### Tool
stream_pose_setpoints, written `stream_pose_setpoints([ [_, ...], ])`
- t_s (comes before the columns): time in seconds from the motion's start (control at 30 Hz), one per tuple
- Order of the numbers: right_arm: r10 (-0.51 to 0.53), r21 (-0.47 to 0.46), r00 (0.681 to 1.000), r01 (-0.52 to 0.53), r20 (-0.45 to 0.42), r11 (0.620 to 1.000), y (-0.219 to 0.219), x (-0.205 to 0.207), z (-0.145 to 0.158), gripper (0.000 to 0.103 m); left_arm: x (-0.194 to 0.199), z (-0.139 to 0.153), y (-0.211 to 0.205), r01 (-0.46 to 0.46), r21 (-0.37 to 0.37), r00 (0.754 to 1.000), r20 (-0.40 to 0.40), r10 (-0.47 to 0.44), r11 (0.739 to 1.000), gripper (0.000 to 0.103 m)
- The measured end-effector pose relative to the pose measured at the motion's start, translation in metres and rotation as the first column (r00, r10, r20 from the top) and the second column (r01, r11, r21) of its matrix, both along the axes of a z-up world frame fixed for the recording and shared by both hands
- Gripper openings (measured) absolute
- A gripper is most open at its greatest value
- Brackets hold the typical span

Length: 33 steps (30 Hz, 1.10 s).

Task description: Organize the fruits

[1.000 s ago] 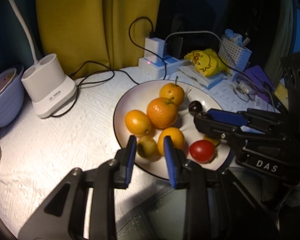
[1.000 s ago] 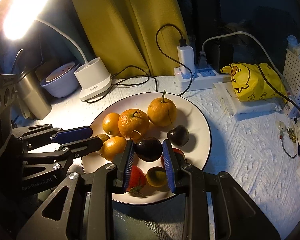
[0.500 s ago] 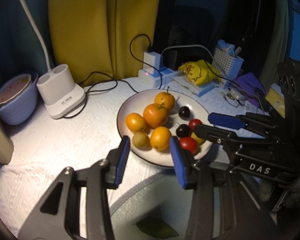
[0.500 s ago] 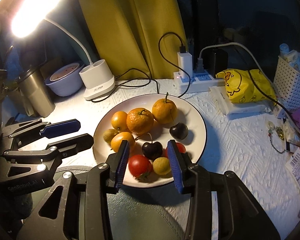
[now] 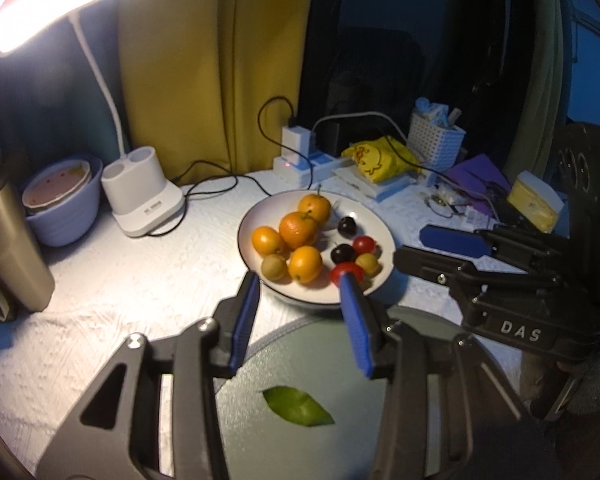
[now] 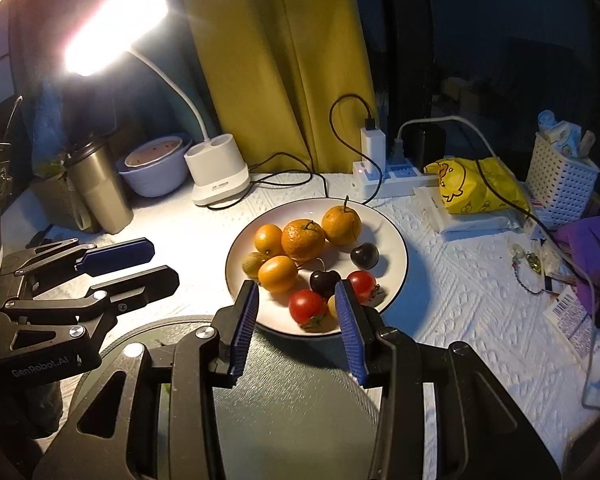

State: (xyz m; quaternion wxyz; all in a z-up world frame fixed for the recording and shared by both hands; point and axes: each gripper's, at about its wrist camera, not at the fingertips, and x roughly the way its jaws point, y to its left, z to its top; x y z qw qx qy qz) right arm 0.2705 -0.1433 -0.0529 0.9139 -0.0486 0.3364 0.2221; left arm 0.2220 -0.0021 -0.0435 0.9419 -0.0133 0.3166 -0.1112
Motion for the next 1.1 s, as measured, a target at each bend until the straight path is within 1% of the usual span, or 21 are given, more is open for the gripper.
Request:
stream_pose_setpoints([
  [0.47, -0.003, -0.001, 0.998, 0.003, 0.062, 1.0, 0.0, -0.054, 0.026, 0.042, -0.058, 0.023, 0.003, -0.001, 0.008, 0.997, 0.075, 0.001, 1.0, 0.043],
  [0.87, -0.014, -0.012, 0.994, 0.015, 0.109, 1.0, -0.002, -0.101, 0.042, 0.042, -0.103, 0.03, 0.008, -0.021, -0.006, 0.993, 0.114, 0.021, 1.0, 0.043],
  [0.9, -0.018, -0.012, 0.993, 0.019, 0.114, 1.0, -0.002, -0.104, 0.043, 0.042, -0.108, 0.03, 0.009, -0.026, -0.007, 0.993, 0.119, 0.027, 1.0, 0.044],
  [0.97, -0.027, -0.013, 0.992, 0.029, 0.125, 1.0, -0.003, -0.112, 0.046, 0.047, -0.115, 0.032, 0.01, -0.042, -0.009, 0.991, 0.129, 0.043, 0.999, 0.044],
  [1.0, -0.033, -0.013, 0.991, 0.035, 0.13, 0.999, -0.004, -0.117, 0.047, 0.054, -0.118, 0.033, 0.011, -0.048, -0.012, 0.99, 0.133, 0.049, 0.999, 0.047],
  [1.03, -0.036, -0.013, 0.99, 0.038, 0.134, 0.999, -0.004, -0.12, 0.048, 0.06, -0.121, 0.034, 0.012, -0.053, -0.016, 0.989, 0.137, 0.055, 0.998, 0.058],
  [1.07, -0.041, -0.013, 0.99, 0.043, 0.138, 0.999, -0.005, -0.123, 0.05, 0.062, -0.125, 0.035, 0.014, -0.06, -0.024, 0.988, 0.142, 0.062, 0.998, 0.068],
  [1.1, -0.043, -0.013, 0.989, 0.046, 0.142, 0.999, -0.006, -0.125, 0.051, 0.064, -0.128, 0.036, 0.015, -0.062, -0.031, 0.987, 0.148, 0.066, 0.998, 0.088],
])
